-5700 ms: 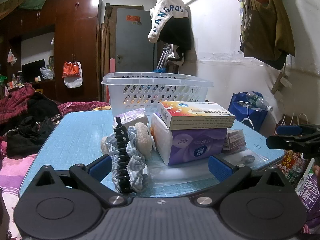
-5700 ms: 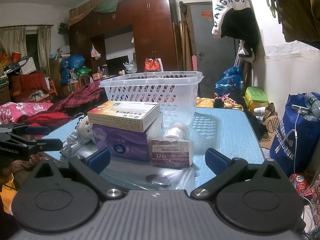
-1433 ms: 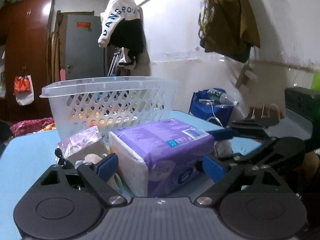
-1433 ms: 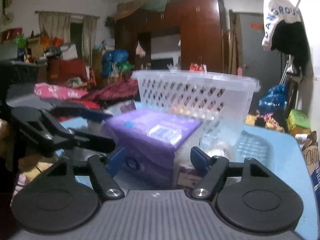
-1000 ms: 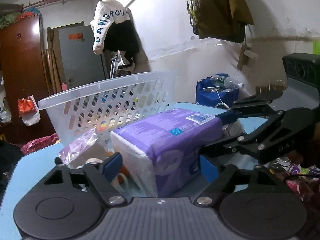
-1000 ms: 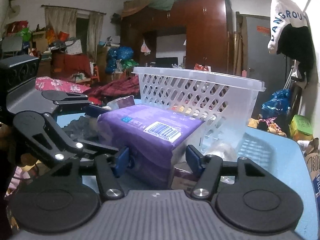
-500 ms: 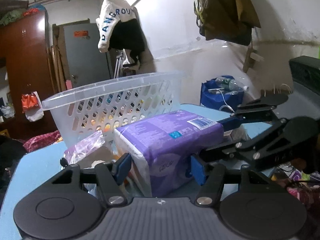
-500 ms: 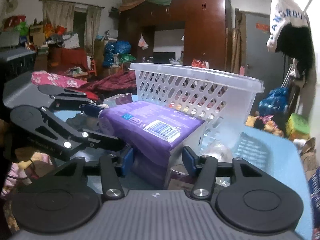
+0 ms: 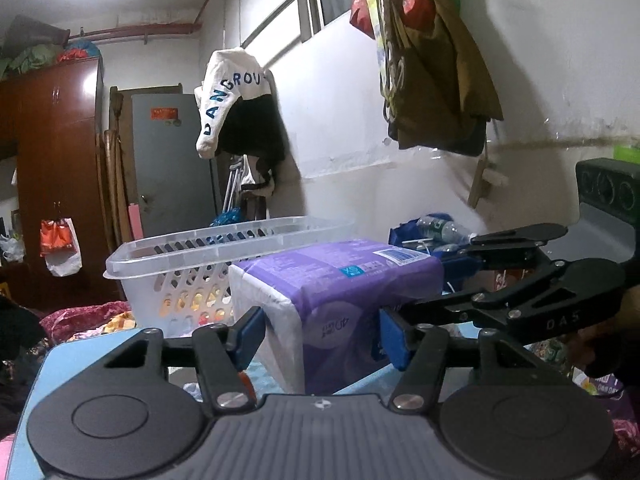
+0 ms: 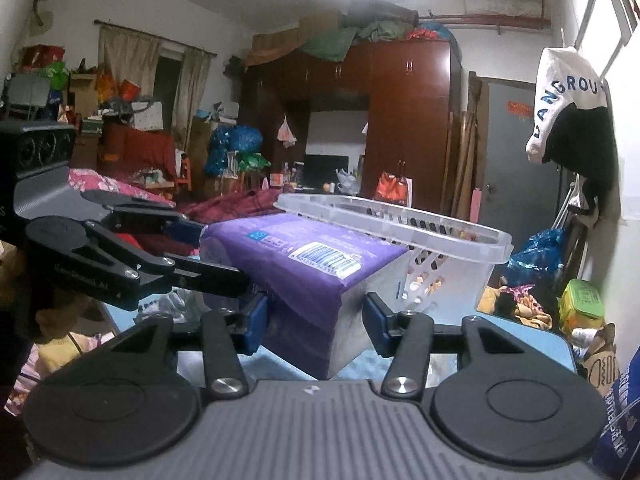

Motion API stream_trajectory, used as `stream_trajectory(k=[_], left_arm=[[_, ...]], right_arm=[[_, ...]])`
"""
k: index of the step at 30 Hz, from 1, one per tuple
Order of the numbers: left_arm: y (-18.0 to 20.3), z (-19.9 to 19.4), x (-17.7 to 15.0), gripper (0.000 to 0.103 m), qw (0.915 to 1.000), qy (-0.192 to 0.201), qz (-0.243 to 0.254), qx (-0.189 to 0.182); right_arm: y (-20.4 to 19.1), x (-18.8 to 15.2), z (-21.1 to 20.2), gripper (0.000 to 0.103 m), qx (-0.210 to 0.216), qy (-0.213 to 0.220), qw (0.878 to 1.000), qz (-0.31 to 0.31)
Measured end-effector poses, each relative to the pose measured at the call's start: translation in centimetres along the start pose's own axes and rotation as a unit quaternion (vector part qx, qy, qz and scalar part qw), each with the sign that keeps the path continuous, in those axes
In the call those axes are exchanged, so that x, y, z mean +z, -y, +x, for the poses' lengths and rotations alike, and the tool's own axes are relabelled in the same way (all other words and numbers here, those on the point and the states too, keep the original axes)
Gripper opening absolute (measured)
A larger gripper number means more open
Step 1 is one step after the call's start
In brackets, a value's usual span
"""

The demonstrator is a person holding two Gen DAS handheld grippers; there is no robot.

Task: Organize objects
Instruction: 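Lift the purple tissue pack into the white basket and release it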

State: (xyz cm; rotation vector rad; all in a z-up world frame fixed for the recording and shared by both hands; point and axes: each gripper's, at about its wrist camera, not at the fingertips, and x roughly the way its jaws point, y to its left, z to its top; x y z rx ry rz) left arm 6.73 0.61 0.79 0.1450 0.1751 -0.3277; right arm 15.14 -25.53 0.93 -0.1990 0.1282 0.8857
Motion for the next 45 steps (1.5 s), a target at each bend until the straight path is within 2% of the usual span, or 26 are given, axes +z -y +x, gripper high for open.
stream_trajectory(k=[8, 13, 18, 22, 25, 28, 33, 37, 39, 40, 42, 43, 44, 45], left_arm=[[0.0, -0.9, 2.8, 0.064, 0.9991, 0.038, 0.012, 0.014], [-1.9, 0.0, 8.3, 0.064, 0.9981, 0.056, 0.015, 0.021], [-3.8, 2.7, 12.7, 0.064, 0.9981, 0.045, 0.023, 0.035], [-6.3, 6.3, 14.0, 0.064, 0.9995, 0.007, 0.002, 0.03], [-8.8, 10.4, 13.6, 0.065, 0.9984, -0.042, -0.027, 0.028], [-11.2, 14.7, 12.4, 0.065, 0.9923, -0.109, -0.052, 0.026], [-14.1, 18.7, 11.0, 0.065, 0.9804, -0.172, -0.091, 0.027], [-14.8, 20.3, 9.5, 0.066, 0.9735, -0.205, -0.096, 0.031], [-15.0, 20.4, 9.3, 0.066, 0.9727, -0.205, -0.098, 0.045], [-14.8, 19.8, 9.4, 0.066, 0.9746, -0.195, -0.094, 0.059], [-14.5, 17.1, 9.6, 0.074, 0.9797, -0.16, -0.09, 0.08], [-14.2, 15.9, 9.8, 0.083, 0.9817, -0.147, -0.09, 0.081], [-13.8, 14.0, 9.9, 0.088, 0.9843, -0.13, -0.092, 0.076], [-13.3, 12.7, 9.9, 0.089, 0.9857, -0.12, -0.095, 0.069]], right_arm=[[0.5, 2.5, 0.1, 0.054, -0.002, 0.017, 1.0, -0.007], [1.6, 7.0, 0.9, 0.054, -0.007, 0.028, 0.999, -0.026], [3.7, 11.1, 3.3, 0.054, -0.014, 0.021, 0.999, -0.032], [5.9, 12.1, 6.1, 0.054, -0.011, -0.004, 1.0, -0.01], [7.6, 11.9, 9.6, 0.054, -0.013, -0.041, 0.999, 0.001], [9.0, 11.0, 14.1, 0.054, -0.015, -0.097, 0.995, 0.016], [9.8, 9.5, 19.4, 0.054, -0.021, -0.16, 0.987, 0.017], [10.0, 8.6, 21.3, 0.052, -0.028, -0.202, 0.979, -0.001], [10.4, 7.9, 21.4, 0.053, -0.022, -0.209, 0.978, 0.008], [10.9, 7.8, 21.0, 0.056, -0.026, -0.21, 0.977, 0.011], [10.8, 7.9, 19.5, 0.076, -0.061, -0.193, 0.979, 0.009], [10.6, 8.1, 18.0, 0.092, -0.077, -0.172, 0.982, 0.005], [10.3, 8.2, 16.3, 0.103, -0.088, -0.147, 0.985, 0.004], [10.1, 8.1, 14.2, 0.103, -0.097, -0.121, 0.988, 0.012]])
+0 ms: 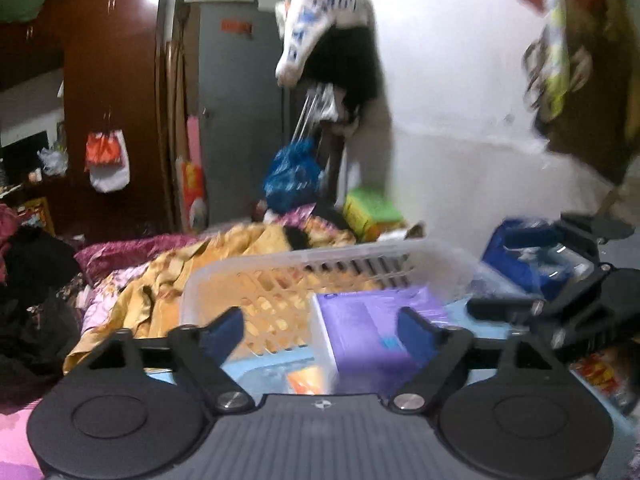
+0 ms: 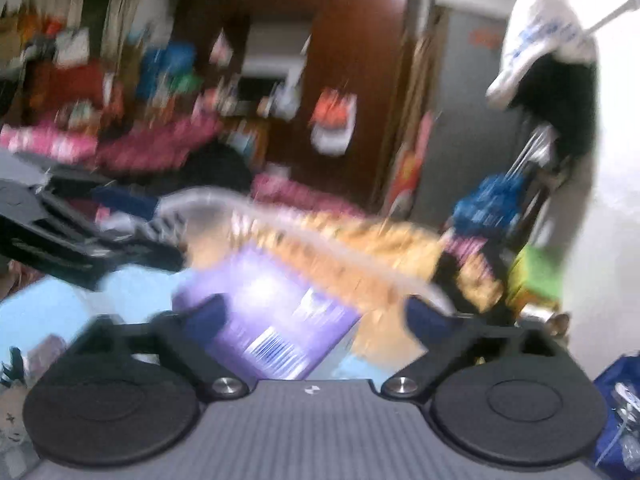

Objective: Organize objects

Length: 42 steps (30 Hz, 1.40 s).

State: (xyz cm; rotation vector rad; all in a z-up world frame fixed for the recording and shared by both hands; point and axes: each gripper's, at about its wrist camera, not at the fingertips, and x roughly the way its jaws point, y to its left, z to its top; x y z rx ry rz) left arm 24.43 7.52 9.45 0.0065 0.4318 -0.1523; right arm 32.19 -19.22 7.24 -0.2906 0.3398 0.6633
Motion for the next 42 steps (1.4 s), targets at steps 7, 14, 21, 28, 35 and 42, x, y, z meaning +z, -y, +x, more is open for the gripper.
stream_trajectory(k=[7, 14, 21, 28, 35, 42], left_arm=[[2.6, -8.1, -6.9, 0.09, 0.9996, 0.02, 0.015, 0.015], [2.6, -6.9, -8.1, 0.09, 0.9996, 0.001, 0.006, 0.027], [0.8, -3.7, -8.9, 0.09, 0.9969, -0.053, -0.046, 0.035], [1.1, -3.0, -10.5, 0.09, 0.9951, -0.077, -0.052, 0.036], [2.1, -3.1, -10.7, 0.069, 0.9958, -0.066, -0.033, 0.054], [2.6, -3.8, -10.6, 0.068, 0.9975, -0.04, -0.03, 0.049]], right_arm=[[-1.5, -9.4, -11.0, 0.103, 0.017, 0.065, 0.994, 0.085], [-3.1, -17.3, -14.9, 0.103, -0.021, 0.041, 0.982, 0.184], [-3.6, -16.7, -12.6, 0.103, -0.022, 0.014, 0.986, 0.166], [-5.0, -16.8, -11.7, 0.093, -0.025, 0.011, 0.991, 0.134], [-4.8, -17.0, -11.2, 0.069, -0.015, 0.009, 0.99, 0.143], [-5.0, -16.9, -12.1, 0.067, -0.021, 0.031, 0.991, 0.127]])
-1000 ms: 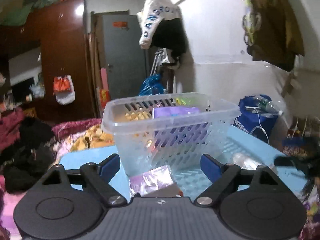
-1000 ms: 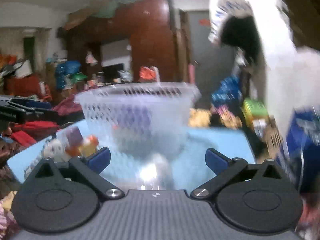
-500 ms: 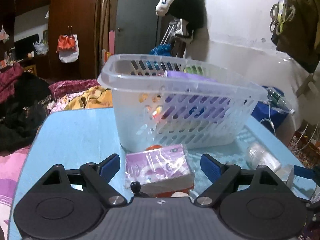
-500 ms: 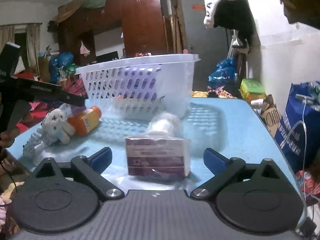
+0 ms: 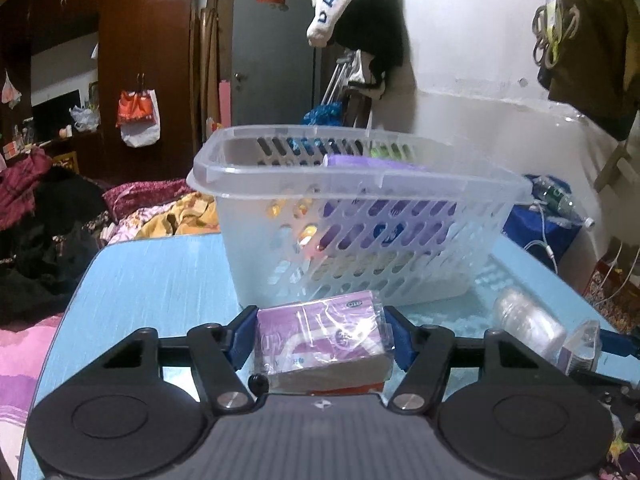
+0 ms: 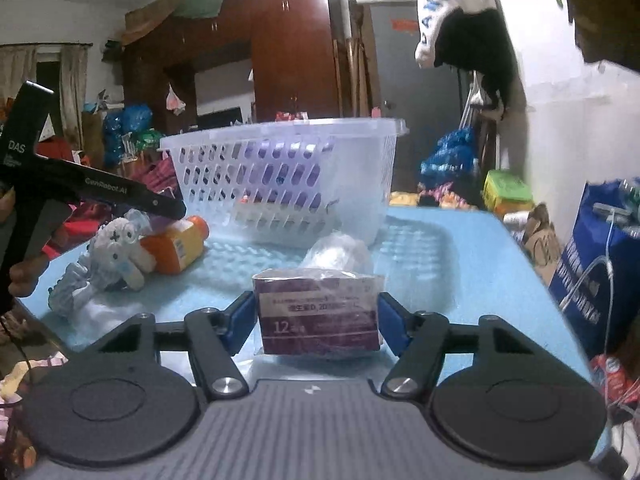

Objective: Organize objects

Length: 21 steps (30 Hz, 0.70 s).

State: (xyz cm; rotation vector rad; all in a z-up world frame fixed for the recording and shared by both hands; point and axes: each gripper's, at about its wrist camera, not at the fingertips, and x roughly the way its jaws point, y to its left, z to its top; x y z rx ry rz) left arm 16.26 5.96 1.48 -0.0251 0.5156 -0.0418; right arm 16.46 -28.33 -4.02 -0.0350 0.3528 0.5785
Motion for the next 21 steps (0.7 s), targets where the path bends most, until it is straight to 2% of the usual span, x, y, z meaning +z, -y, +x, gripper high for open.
stream_trajectory(k=[10, 14, 16, 19, 21], left_arm=[[0.7, -2.4, 0.6, 0.068, 0.9953, 0.088, 0.0, -0.041], [0.9, -4.1, 1.2, 0.068, 0.9903, 0.128, -0.004, -0.053], [1.0, -5.2, 2.7, 0.068, 0.9858, 0.153, -0.003, -0.069], [1.5, -6.1, 6.4, 0.068, 0.9833, 0.173, 0.01, -0.056], [1.7, -5.6, 9.3, 0.068, 0.9846, 0.17, 0.011, -0.039]], right_arm=[[0.5, 0.9, -1.6, 0.067, 0.011, 0.049, 0.999, -0.011], [1.2, 2.0, -1.9, 0.067, 0.044, 0.074, 0.996, -0.004], [1.1, 3.3, -2.1, 0.066, 0.057, 0.093, 0.994, -0.018], [1.0, 6.9, -1.8, 0.066, 0.06, 0.128, 0.989, -0.049], [1.2, 9.9, -0.7, 0.066, 0.064, 0.135, 0.987, -0.055]])
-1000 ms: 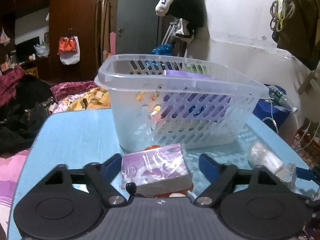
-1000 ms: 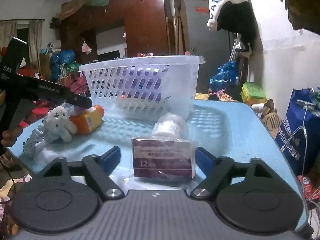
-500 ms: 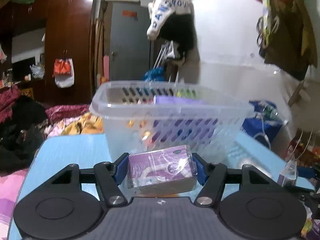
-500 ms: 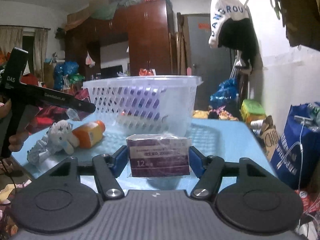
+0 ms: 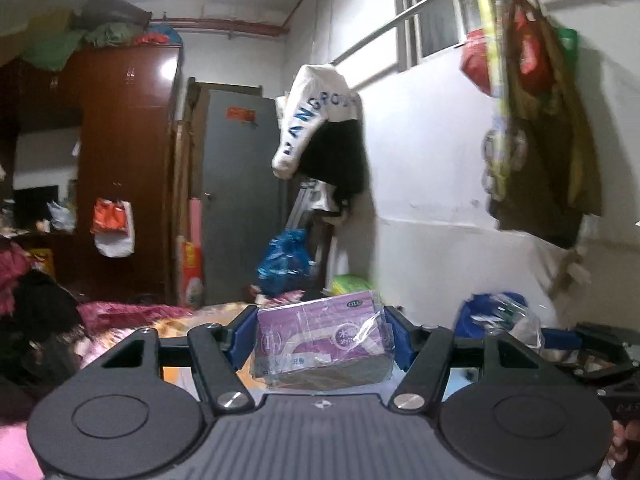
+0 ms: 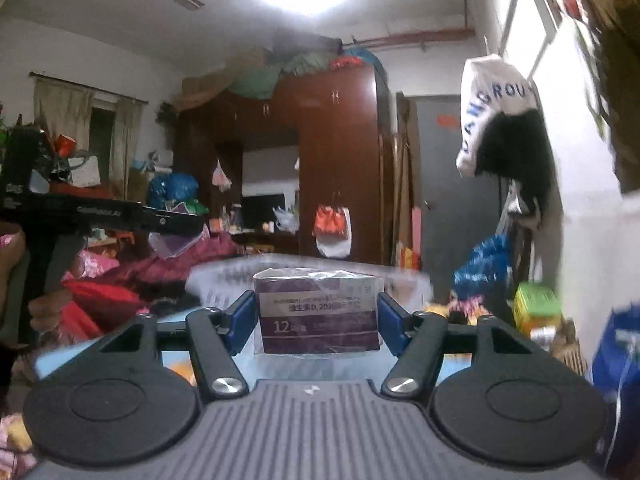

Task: Organize objects
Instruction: 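Lower the small purple box into the basket and open the grippers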

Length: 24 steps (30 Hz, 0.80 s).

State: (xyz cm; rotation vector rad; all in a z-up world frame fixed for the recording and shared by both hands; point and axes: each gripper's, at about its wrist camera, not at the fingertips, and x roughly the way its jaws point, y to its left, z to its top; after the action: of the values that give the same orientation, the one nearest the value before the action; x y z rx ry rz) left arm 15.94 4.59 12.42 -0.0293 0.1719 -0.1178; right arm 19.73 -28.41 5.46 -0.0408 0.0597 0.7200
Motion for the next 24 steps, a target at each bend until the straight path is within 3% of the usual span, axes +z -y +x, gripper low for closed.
stream_trajectory(k=[3, 5, 9, 12, 21, 24], left_arm=[[-0.3, 3.7, 2.8, 0.068, 0.9991, -0.032, 0.004, 0.026], [-0.9, 6.5, 3.4, 0.068, 0.9969, -0.065, 0.0, 0.045], [-2.8, 12.9, 1.7, 0.068, 0.9846, -0.152, -0.004, 0.086], [-3.8, 15.0, 0.0, 0.068, 0.9789, -0.187, -0.011, 0.082], [-4.6, 15.9, -1.9, 0.068, 0.9769, -0.198, -0.006, 0.079], [-4.3, 14.8, -2.1, 0.075, 0.9825, -0.173, 0.01, 0.067]], right_arm=[[0.7, 3.3, 4.2, 0.066, -0.027, -0.014, 0.999, -0.027], [1.9, 4.5, 7.8, 0.066, -0.029, -0.056, 0.998, -0.007], [4.4, 3.9, 14.6, 0.066, -0.055, -0.159, 0.985, 0.041], [5.0, 2.9, 16.3, 0.066, -0.043, -0.183, 0.98, 0.062], [4.5, 1.7, 17.4, 0.067, -0.026, -0.195, 0.978, 0.061], [4.4, 2.0, 16.6, 0.069, -0.023, -0.192, 0.98, 0.052]])
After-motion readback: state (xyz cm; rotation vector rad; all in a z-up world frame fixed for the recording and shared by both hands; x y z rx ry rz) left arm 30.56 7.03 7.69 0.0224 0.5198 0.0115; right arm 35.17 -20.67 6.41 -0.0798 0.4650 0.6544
